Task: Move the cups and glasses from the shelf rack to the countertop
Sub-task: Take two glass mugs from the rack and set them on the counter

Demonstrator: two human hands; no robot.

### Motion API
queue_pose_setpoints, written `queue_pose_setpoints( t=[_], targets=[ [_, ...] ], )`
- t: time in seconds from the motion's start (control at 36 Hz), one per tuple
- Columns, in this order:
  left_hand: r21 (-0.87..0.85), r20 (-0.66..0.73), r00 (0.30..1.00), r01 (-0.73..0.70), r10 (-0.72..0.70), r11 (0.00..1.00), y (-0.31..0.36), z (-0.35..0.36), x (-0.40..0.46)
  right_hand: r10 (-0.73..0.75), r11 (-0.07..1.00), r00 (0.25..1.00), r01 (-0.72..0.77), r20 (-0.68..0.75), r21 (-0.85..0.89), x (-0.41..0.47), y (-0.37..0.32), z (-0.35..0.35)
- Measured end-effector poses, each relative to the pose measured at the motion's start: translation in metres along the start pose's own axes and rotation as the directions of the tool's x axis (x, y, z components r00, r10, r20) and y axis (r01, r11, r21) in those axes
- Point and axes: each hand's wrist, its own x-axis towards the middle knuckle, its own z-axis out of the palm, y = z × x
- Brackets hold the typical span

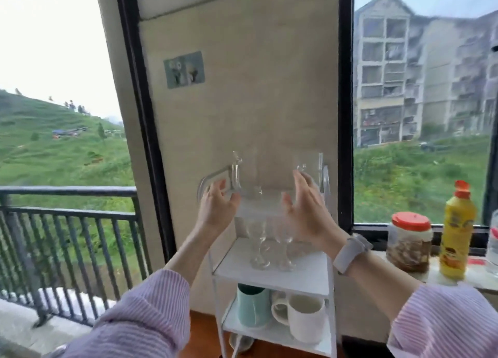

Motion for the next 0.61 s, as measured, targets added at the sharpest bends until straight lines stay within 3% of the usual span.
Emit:
queue_pose_setpoints(
  t=[0.14,0.22,0.31,0.47,0.61],
  targets=[
    [-0.018,0.008,1.0,-0.001,0.001,1.0,-0.014,0.02,0.051,0.288,0.954,0.956,-0.28,-0.064,0.102,0.039,0.001,0.016],
    [-0.138,0.031,0.999,0.023,-0.019,0.99,-0.017,0.03,0.069,0.337,0.938,0.927,-0.314,-0.166,0.149,0.052,0.007,0.024],
    [-0.3,0.05,0.999,0.035,-0.022,0.953,-0.02,0.038,0.079,0.416,0.88,0.879,-0.326,-0.231,0.345,0.066,0.014,0.027],
    [-0.553,0.157,0.987,0.115,-0.033,0.825,-0.021,0.048,0.094,0.576,0.744,0.813,-0.478,-0.084,0.467,0.085,0.022,0.029],
    [-0.5,0.15,0.989,0.068,0.008,0.863,-0.017,0.049,0.096,0.599,0.684,0.8,-0.493,-0.029,0.538,0.089,0.018,0.026]
  ],
)
